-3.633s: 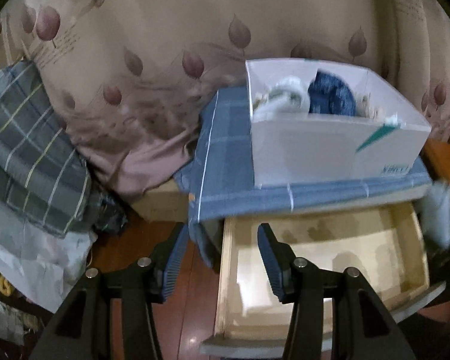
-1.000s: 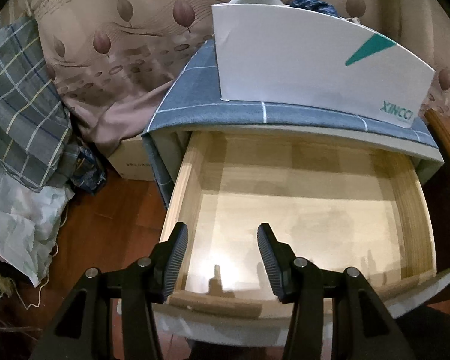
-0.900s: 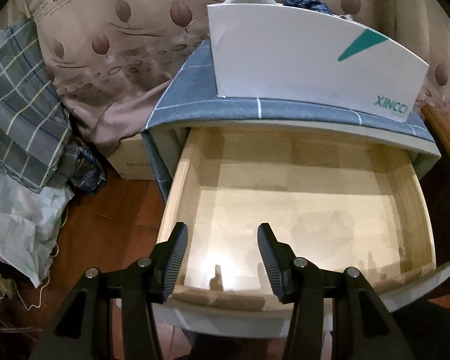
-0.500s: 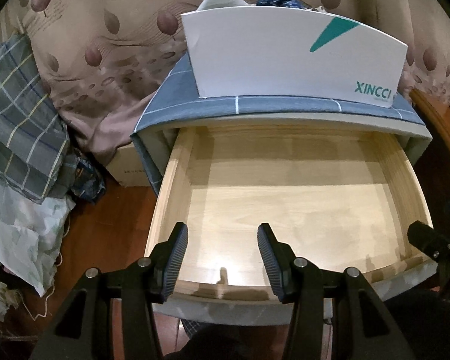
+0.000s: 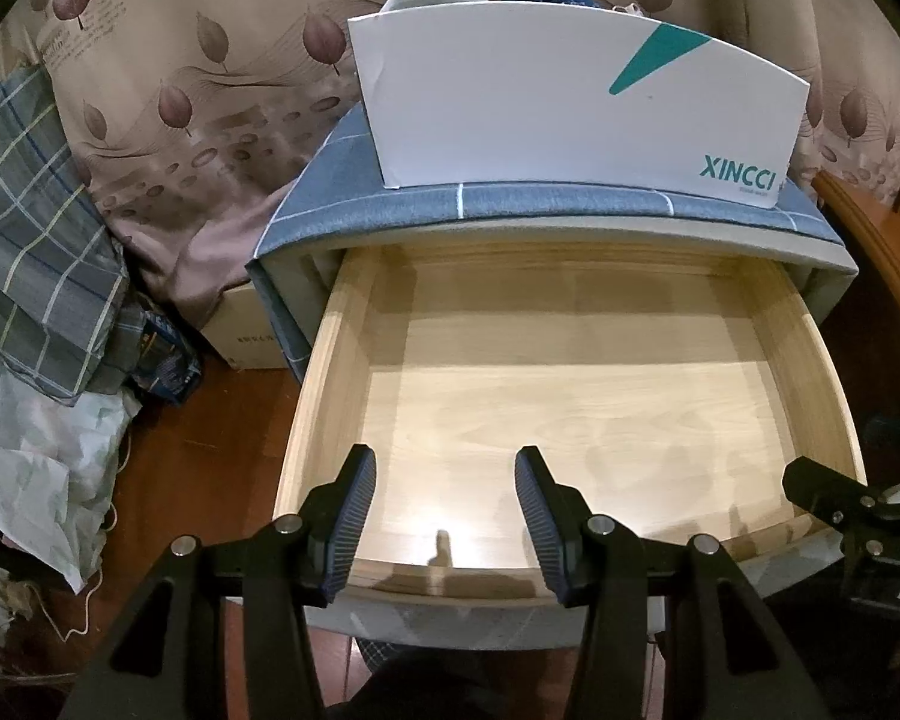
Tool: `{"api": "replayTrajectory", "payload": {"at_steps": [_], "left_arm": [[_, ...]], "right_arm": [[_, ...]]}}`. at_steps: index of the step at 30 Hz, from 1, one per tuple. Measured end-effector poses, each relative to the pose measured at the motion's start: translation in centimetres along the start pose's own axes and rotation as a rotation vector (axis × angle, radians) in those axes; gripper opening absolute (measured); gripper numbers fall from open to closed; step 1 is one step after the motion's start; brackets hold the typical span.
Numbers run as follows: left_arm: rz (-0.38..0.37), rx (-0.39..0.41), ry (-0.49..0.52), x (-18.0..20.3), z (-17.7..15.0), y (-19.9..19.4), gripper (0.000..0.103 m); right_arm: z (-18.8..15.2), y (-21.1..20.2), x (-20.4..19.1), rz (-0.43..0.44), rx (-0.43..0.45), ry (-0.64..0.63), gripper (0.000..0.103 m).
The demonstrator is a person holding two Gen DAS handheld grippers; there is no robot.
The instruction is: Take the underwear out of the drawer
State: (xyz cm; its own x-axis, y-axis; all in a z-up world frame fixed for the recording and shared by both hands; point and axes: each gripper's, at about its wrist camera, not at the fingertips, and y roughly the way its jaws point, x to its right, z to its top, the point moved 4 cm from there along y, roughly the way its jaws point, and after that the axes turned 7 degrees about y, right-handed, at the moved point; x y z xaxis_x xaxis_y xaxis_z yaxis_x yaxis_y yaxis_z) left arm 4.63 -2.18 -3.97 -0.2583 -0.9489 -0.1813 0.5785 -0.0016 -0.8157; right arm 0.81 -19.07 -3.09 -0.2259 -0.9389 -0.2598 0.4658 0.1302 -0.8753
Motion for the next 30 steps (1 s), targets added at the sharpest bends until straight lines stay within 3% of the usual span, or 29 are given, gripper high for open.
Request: {"api": "replayTrajectory", "payload": {"at_steps": [30], "left_arm": [[-0.006, 0.001, 0.009, -0.01, -0.26, -0.04, 0.049]], "right_arm": [[-0.10, 0.44, -0.19, -0.019, -0.016, -0.011, 0.097]]}}
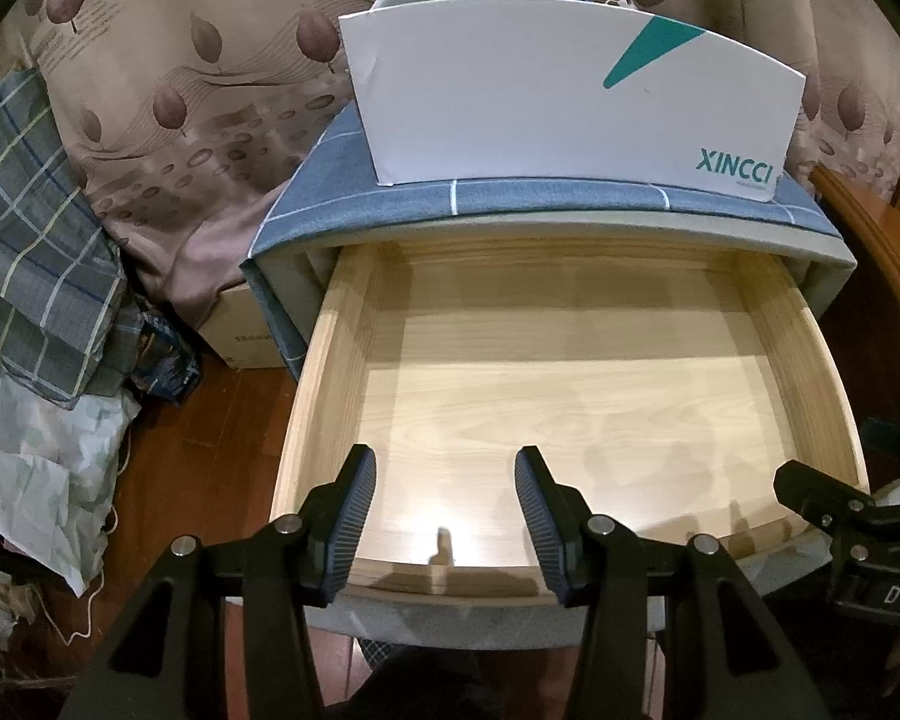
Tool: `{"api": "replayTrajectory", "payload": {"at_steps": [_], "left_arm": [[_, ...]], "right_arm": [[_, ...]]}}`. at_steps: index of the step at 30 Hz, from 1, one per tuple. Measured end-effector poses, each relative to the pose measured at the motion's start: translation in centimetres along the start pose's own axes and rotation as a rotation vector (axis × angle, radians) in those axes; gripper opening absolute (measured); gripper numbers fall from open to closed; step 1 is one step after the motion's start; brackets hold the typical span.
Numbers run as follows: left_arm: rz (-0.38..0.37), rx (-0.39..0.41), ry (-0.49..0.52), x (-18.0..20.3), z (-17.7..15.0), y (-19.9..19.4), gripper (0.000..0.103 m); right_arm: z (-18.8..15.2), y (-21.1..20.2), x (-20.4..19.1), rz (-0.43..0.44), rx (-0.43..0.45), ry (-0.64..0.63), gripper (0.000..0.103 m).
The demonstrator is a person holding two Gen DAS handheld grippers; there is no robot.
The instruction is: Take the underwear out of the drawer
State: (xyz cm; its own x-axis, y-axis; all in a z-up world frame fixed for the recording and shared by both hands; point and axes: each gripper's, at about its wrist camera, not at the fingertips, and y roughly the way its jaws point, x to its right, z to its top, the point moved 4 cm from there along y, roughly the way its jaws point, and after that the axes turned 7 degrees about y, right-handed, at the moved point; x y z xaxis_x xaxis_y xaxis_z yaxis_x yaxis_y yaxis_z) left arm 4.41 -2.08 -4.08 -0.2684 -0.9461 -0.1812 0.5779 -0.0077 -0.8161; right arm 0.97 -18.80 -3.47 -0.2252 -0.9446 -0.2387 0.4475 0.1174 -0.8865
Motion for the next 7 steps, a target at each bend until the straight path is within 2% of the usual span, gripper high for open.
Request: {"api": "replayTrajectory", "payload": {"at_steps": [7], "left_arm": [[-0.003, 0.004, 0.013, 0.29, 0.04, 0.04, 0.049]], "right_arm": [[-0.07, 0.05, -0.03, 0.000, 0.000, -0.001, 0.097]]}}
